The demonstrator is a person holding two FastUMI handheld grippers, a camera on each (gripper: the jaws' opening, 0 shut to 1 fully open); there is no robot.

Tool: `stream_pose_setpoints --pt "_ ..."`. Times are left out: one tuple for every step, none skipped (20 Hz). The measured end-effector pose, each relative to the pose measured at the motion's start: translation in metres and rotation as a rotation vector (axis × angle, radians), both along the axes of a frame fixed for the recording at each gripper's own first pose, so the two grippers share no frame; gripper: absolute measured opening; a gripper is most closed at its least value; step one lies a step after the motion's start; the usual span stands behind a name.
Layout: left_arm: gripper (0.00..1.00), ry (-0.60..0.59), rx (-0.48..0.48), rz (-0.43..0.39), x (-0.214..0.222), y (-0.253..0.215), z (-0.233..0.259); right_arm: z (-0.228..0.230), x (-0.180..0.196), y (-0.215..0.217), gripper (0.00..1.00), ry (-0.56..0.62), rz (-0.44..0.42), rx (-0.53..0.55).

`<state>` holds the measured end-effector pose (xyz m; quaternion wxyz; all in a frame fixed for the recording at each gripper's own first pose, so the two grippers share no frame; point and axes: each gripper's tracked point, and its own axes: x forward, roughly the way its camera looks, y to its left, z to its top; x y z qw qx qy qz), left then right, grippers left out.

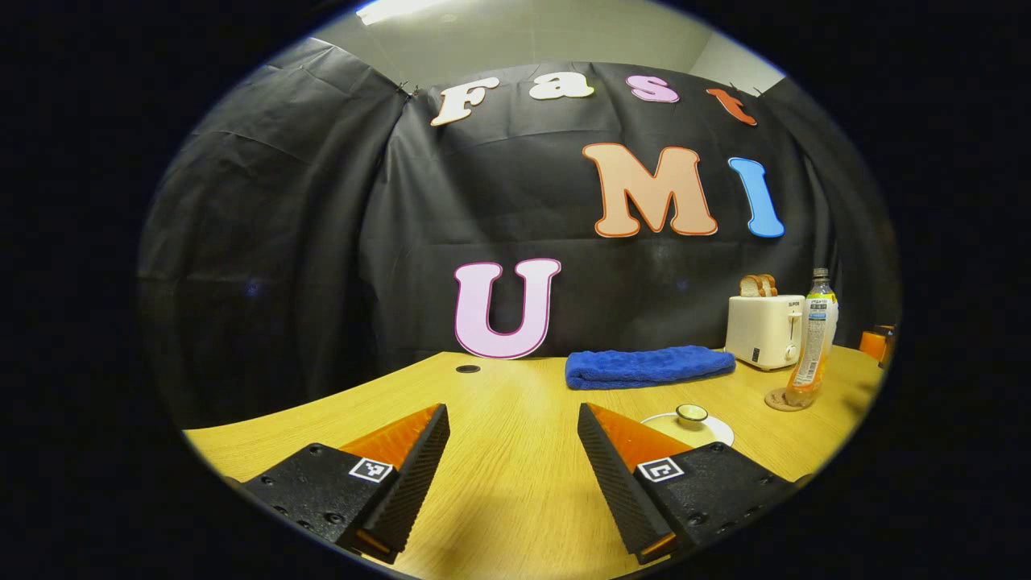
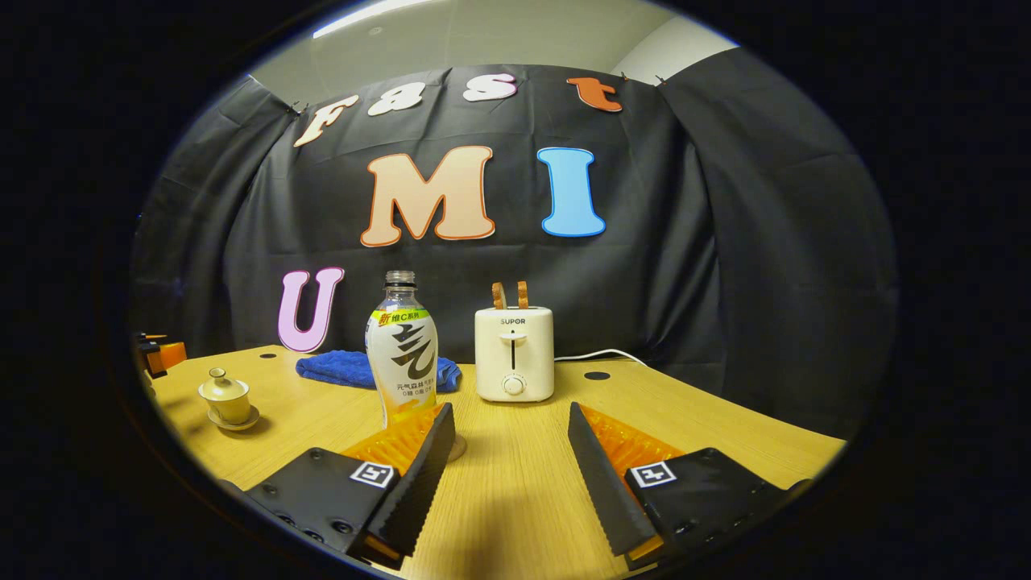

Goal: Open the teacup lid with one hand, grasp the water bottle and pour water into the teacup with the other hand; after pouring, place the water bottle on the coaster and then close the teacup lid.

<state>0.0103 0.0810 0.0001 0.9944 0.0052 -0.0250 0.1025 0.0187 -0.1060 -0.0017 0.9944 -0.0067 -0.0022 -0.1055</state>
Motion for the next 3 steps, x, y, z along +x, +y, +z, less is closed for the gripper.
stream_pose_setpoints --pt "0.94 0.000 0.000 0.000 0.0005 0.0000 -0.0009 -0.0001 -0.0001 0.0002 0.92 0.000 0.000 0.000" --pt "0.94 0.000 0.000 0.000 -0.0003 0.0001 -0.0003 -0.0002 0.0000 0.0000 0.92 0.000 0.000 0.000" --pt "0.94 0.000 0.000 0.000 -0.0003 -0.0002 0.0003 -0.0003 -0.0003 0.0003 0.92 0.000 0.000 0.000"
